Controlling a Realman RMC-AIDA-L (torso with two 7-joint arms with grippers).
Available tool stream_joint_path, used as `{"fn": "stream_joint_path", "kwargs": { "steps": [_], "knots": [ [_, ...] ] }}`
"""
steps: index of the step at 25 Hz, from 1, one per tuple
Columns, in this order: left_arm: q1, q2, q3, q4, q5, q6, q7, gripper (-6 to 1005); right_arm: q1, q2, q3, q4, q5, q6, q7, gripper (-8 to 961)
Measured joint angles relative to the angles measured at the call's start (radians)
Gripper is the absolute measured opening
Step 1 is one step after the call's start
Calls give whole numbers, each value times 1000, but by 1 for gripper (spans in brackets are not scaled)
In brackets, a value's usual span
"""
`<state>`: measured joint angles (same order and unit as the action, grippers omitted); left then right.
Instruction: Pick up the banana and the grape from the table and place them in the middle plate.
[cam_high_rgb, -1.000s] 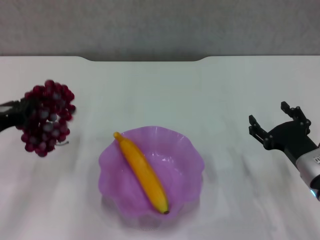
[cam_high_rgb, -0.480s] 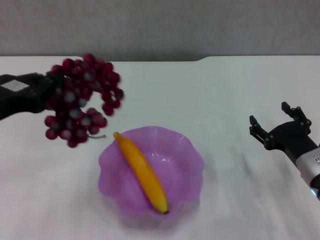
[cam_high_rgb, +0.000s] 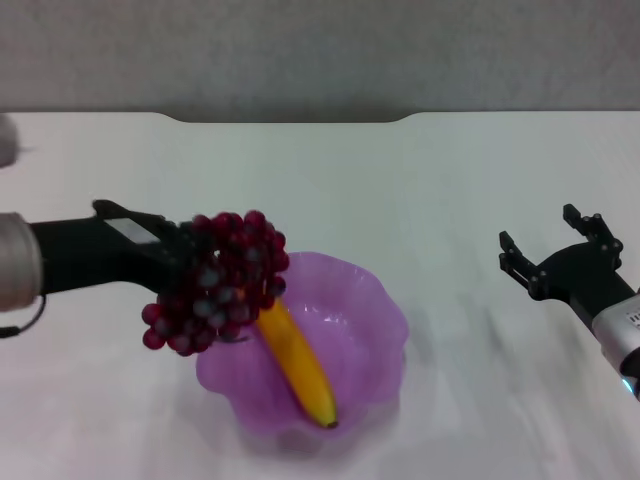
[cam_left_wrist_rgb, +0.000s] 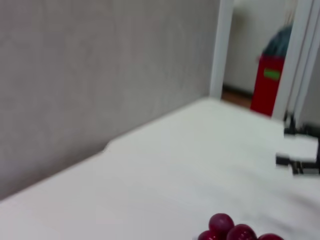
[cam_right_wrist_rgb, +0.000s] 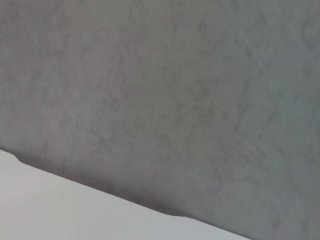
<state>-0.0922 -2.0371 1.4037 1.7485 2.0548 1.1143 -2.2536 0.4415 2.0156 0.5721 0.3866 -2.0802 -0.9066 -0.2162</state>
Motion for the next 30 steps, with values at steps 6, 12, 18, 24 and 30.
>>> {"fn": "stream_joint_path", "kwargs": {
  "steps": [6, 12, 18, 24, 30],
  "knots": [
    [-49, -1, 123, 41, 171, 14, -117, 49, -1, 0, 0, 0, 0, 0, 0, 888],
    [-95, -4, 191, -4, 178, -9, -128, 50, 0, 2, 0, 0, 0, 1, 0, 888],
    [-109, -5, 279, -28, 174, -121, -126, 51, 0, 2, 0, -2, 0, 1, 0, 888],
    [-112, -5, 345, -67, 157, -280, -129, 52, 1, 2, -2, -2, 2, 2, 0, 888],
    [-159, -4, 351, -209, 141, -347, -130, 53, 0, 2, -2, -2, 2, 2, 0, 889]
  ]
}}
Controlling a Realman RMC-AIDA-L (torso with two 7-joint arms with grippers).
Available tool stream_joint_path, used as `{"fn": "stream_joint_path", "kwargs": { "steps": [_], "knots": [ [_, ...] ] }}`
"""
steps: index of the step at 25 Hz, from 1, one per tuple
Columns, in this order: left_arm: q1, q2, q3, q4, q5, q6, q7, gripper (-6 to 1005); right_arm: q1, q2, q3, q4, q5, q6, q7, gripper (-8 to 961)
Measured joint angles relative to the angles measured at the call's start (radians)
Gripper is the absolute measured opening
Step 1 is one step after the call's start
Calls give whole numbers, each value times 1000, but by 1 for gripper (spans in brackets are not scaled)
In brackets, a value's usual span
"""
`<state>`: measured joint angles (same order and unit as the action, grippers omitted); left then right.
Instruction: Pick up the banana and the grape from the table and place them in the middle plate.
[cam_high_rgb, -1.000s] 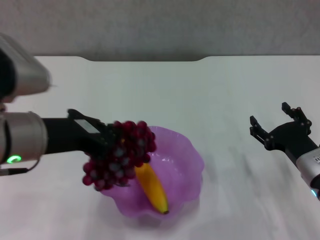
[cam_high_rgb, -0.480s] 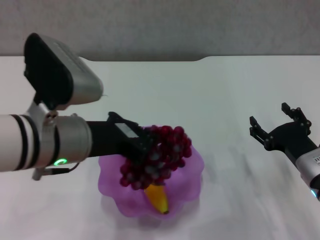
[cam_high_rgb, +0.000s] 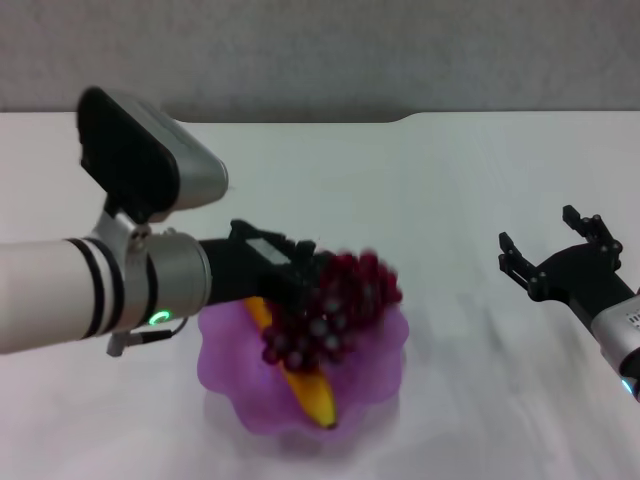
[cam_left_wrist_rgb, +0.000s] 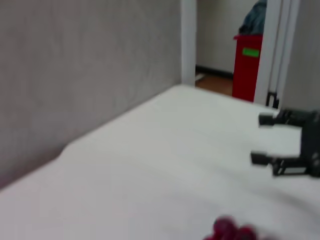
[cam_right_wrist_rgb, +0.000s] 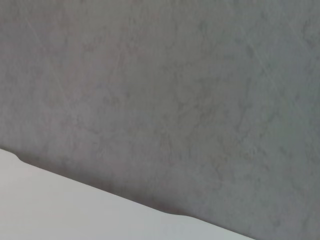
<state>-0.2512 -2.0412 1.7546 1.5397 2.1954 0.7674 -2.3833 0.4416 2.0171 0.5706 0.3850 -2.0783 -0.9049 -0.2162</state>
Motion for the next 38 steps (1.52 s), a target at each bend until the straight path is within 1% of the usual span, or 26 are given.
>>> {"fn": "stream_joint_path", "kwargs": {
  "steps": [4, 6, 9, 13, 15, 17, 18, 20, 21, 23, 27, 30, 31, 32, 35, 38],
  "knots": [
    [-36, 1, 9, -71, 13, 10, -1, 54, -1, 0, 0, 0, 0, 0, 0, 889],
    [-42, -1, 10, -81, 29, 14, -5, 136, -2, 0, 0, 0, 0, 0, 0, 889],
    [-34, 1, 4, -60, 30, 14, -12, 259, -2, 0, 0, -1, 0, 0, 0, 889],
    [5, 2, 1, -11, 39, 8, -5, 423, -2, 0, 0, -1, 0, 0, 0, 889],
    [28, 2, -4, -1, 39, -17, 1, 505, -3, 0, 0, -2, 0, 0, 0, 889],
    [53, 2, -6, -1, 33, -64, 13, 645, -3, 0, 0, -2, -1, 0, 0, 889],
    [70, 1, -4, -4, 30, -104, 19, 715, -3, 0, 0, -2, -1, 0, 0, 889],
    [96, 0, 8, -17, 27, -184, 25, 786, -3, 0, 0, -2, -1, 0, 0, 889],
    [114, 0, 18, -31, 23, -254, 28, 821, -3, 0, 0, -1, -1, 0, 0, 889],
    [131, 1, 32, -68, -1, -351, 35, 892, -3, 0, 0, -1, -2, 0, 0, 889],
    [138, 1, 55, -179, -87, -542, 52, 892, -3, 0, 0, 0, -6, 0, 0, 889],
    [123, 2, 73, -275, -135, -686, 51, 892, -3, 0, 0, 1, -7, 0, 0, 889],
    [114, 2, 88, -323, -145, -762, 46, 892, -3, 0, 0, 1, -7, 0, 0, 889],
    [109, 3, 95, -345, -147, -805, 41, 893, -2, 0, 0, 2, -7, 0, 0, 889],
    [73, 4, 159, -481, -137, -1029, -41, 893, -1, 0, 0, 2, -7, 0, 0, 889],
    [44, 6, 197, -588, -93, -1173, -153, 893, 1, 0, -1, 2, -8, 0, 0, 889]
  ]
}}
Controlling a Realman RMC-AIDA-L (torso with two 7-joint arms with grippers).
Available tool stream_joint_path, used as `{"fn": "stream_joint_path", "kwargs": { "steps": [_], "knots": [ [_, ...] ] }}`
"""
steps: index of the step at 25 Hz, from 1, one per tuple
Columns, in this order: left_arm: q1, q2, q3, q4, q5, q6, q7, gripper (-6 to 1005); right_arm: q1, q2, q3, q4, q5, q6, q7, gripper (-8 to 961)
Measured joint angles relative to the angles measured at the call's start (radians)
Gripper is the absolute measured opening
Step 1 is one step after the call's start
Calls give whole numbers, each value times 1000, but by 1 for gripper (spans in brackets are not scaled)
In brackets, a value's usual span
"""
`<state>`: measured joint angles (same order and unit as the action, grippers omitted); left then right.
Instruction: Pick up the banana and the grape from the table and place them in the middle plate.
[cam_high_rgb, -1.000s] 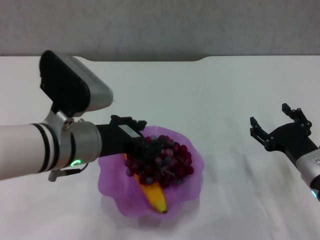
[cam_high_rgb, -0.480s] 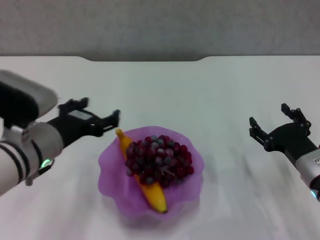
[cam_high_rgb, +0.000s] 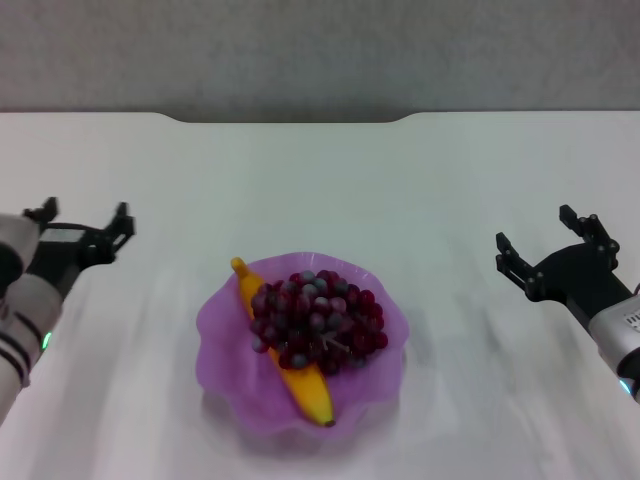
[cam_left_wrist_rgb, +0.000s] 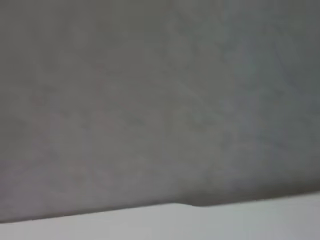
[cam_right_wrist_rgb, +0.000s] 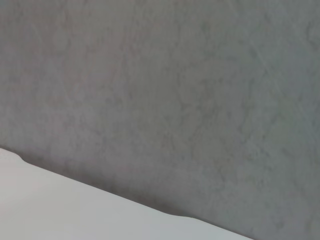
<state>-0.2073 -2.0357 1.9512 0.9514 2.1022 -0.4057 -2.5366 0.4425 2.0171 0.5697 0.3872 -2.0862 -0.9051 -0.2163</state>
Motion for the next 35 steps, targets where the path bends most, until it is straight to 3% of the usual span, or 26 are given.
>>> {"fn": "stream_joint_path", "kwargs": {
  "steps": [5, 8, 13, 16, 22, 35],
  "knots": [
    [-27, 8, 15, -184, 159, -174, -379, 892, 0, 0, -1, -1, 0, 0, 0, 889],
    [-31, 3, 23, -263, 184, -290, -484, 889, 0, 0, -1, -1, 0, 0, 0, 889],
    [-34, -5, 106, -333, 172, -452, -476, 889, 3, 1, -5, 1, 0, 0, 0, 889],
    [-63, -10, 139, -434, 150, -524, -471, 889, 6, 1, -12, 3, 0, 0, 0, 889],
    [-87, -13, 140, -507, 38, -524, -465, 889, 8, 2, -13, 4, 1, 0, 0, 889],
    [-89, -14, 143, -536, 25, -524, -460, 889, 14, 2, -11, 4, 7, 0, 3, 889]
  ]
}}
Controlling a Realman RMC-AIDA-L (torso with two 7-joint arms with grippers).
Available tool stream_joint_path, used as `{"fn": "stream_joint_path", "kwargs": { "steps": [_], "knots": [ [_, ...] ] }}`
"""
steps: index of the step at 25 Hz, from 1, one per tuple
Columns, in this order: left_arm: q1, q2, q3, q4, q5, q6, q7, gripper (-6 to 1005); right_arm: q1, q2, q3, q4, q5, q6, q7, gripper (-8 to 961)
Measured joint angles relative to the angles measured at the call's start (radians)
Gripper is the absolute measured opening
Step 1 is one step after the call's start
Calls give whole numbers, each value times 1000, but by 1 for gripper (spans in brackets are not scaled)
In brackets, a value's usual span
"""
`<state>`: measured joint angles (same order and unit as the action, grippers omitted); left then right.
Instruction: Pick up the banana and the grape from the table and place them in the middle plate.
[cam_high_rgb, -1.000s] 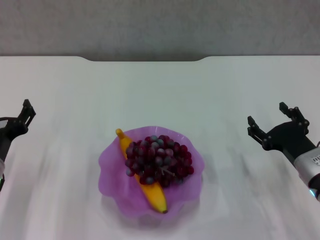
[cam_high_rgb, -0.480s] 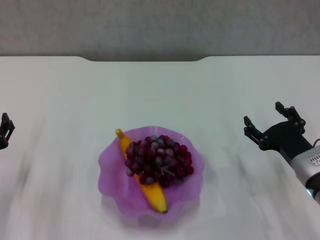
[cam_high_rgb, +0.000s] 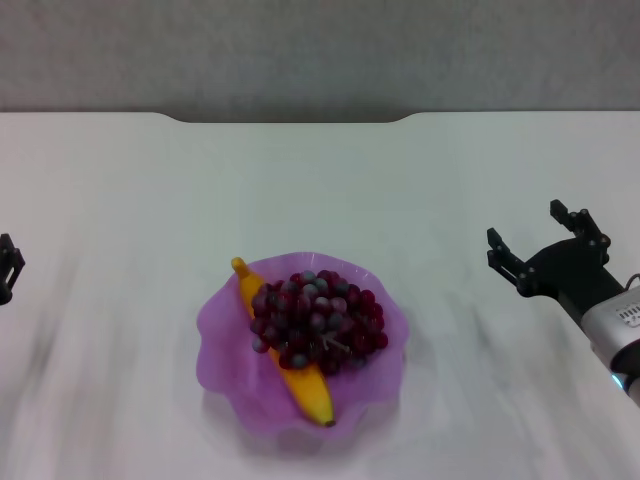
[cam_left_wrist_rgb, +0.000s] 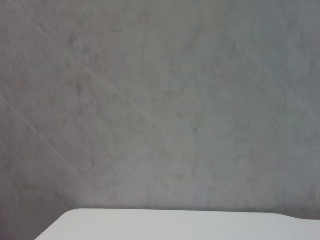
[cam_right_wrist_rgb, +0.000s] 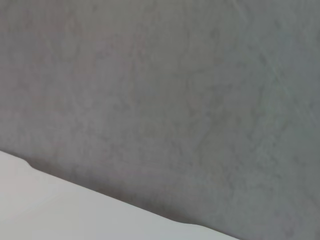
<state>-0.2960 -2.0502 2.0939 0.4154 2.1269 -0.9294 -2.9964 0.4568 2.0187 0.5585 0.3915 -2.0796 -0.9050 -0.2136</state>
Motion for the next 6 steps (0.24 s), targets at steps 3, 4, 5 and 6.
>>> {"fn": "stream_joint_path", "kwargs": {
  "steps": [3, 4, 5, 6],
  "knots": [
    [-1, 0, 0, 0, -4, 0, 0, 889, 1, 0, 5, -11, 2, 0, 43, 889],
    [-1, 0, 0, -1, -6, -1, 0, 889, 1, 0, 5, -11, 2, 0, 43, 889],
    [-1, 0, 0, -1, -7, -1, 1, 889, 1, 0, 6, -13, 2, 0, 50, 889],
    [0, 0, 0, -1, -8, -1, 1, 889, 0, 0, 7, -15, 2, 0, 52, 889]
  ]
}}
